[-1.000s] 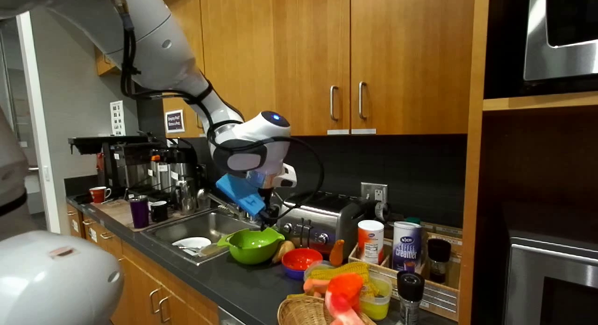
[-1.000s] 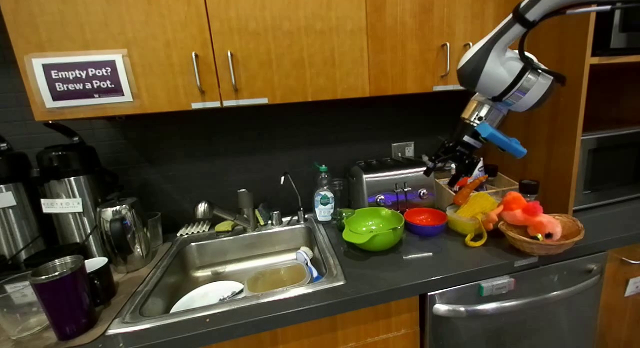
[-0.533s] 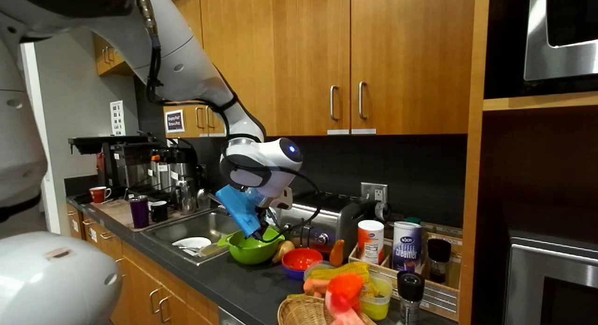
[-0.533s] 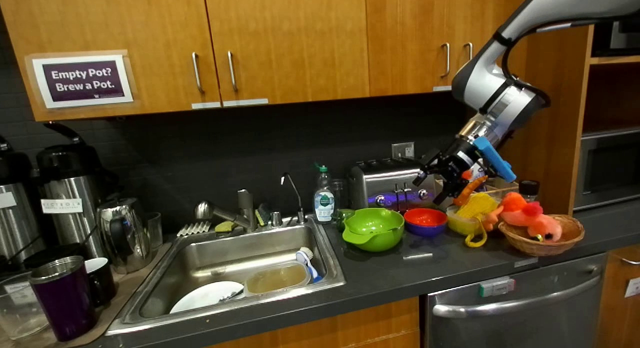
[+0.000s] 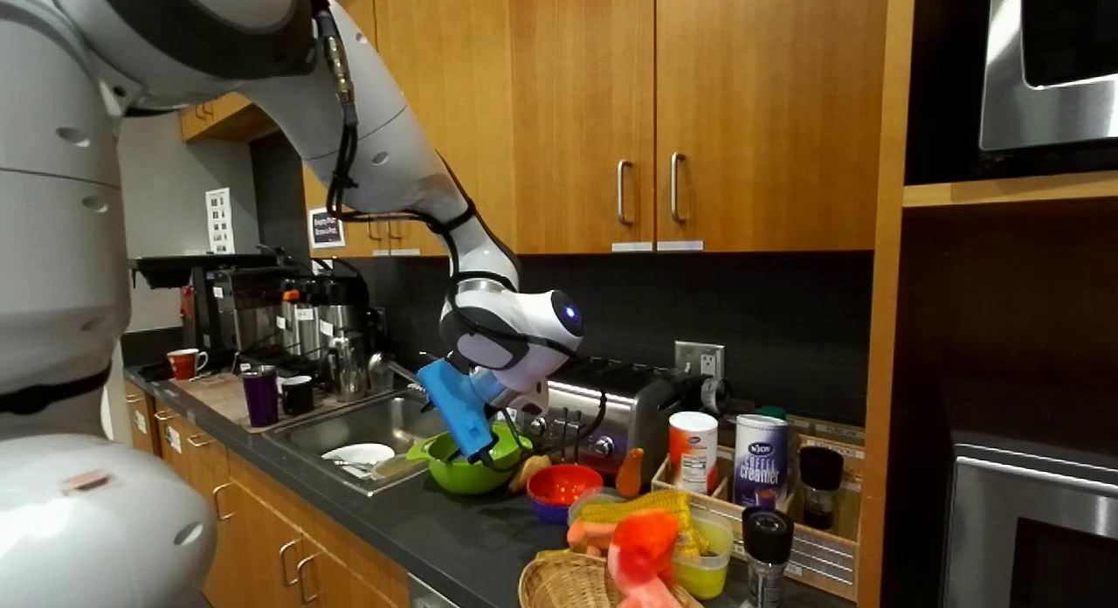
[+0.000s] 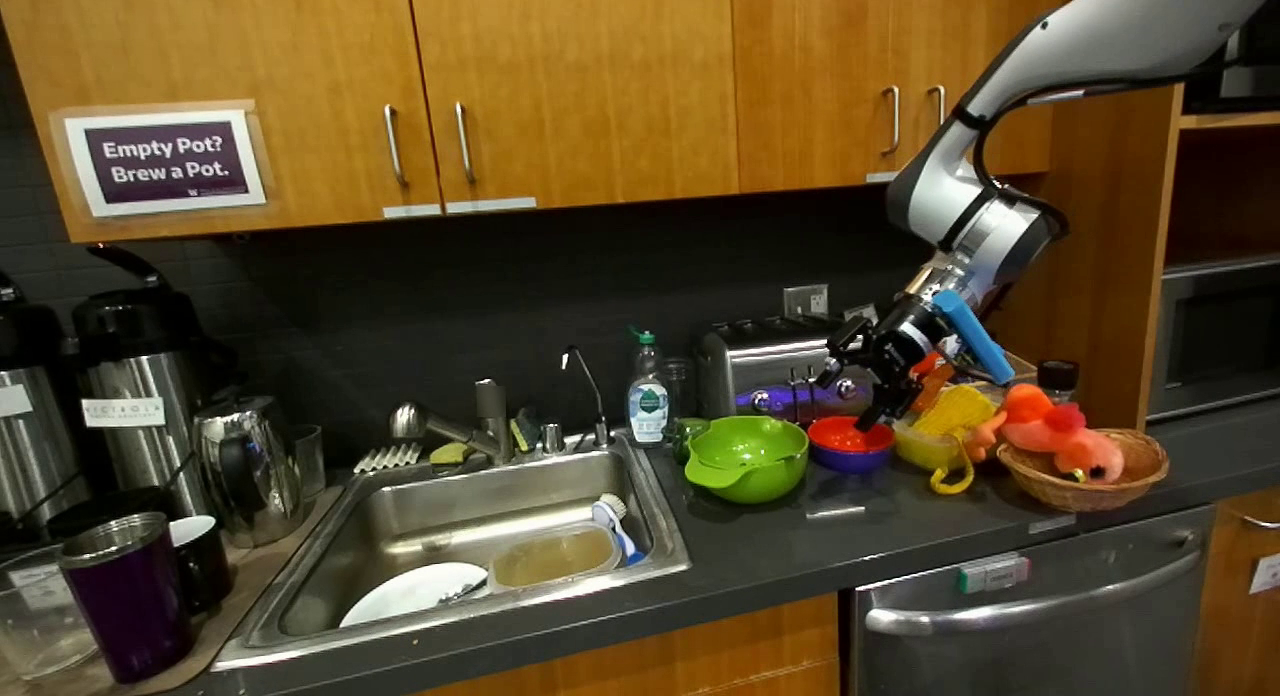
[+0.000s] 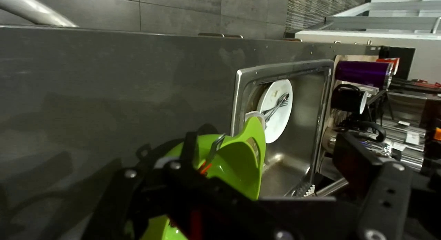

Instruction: Remove the measuring cup from the green bowl and put the contents in the cup into the orange bowl.

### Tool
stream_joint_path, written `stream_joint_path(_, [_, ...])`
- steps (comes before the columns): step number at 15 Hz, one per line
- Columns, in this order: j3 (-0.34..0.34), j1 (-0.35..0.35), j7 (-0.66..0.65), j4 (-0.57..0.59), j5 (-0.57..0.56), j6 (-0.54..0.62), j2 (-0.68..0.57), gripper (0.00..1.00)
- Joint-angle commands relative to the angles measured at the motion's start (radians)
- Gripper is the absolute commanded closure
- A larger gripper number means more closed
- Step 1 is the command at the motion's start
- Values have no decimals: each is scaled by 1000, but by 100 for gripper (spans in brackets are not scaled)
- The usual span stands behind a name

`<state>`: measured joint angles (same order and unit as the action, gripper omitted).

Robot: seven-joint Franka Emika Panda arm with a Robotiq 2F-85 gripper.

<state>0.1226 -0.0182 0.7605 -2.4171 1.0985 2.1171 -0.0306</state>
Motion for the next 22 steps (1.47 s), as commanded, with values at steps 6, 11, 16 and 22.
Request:
stream_joint_path(6, [-38,37,-2,15,-3,0,-20,0])
stream_joint_path(11, [-37,43,50,38,32,7,-59,0])
stream_joint_path(16, [-40,65,174,106,142,18,-158,0])
stream_joint_path(22, [-52,69,260,200,233,-11,-261,0])
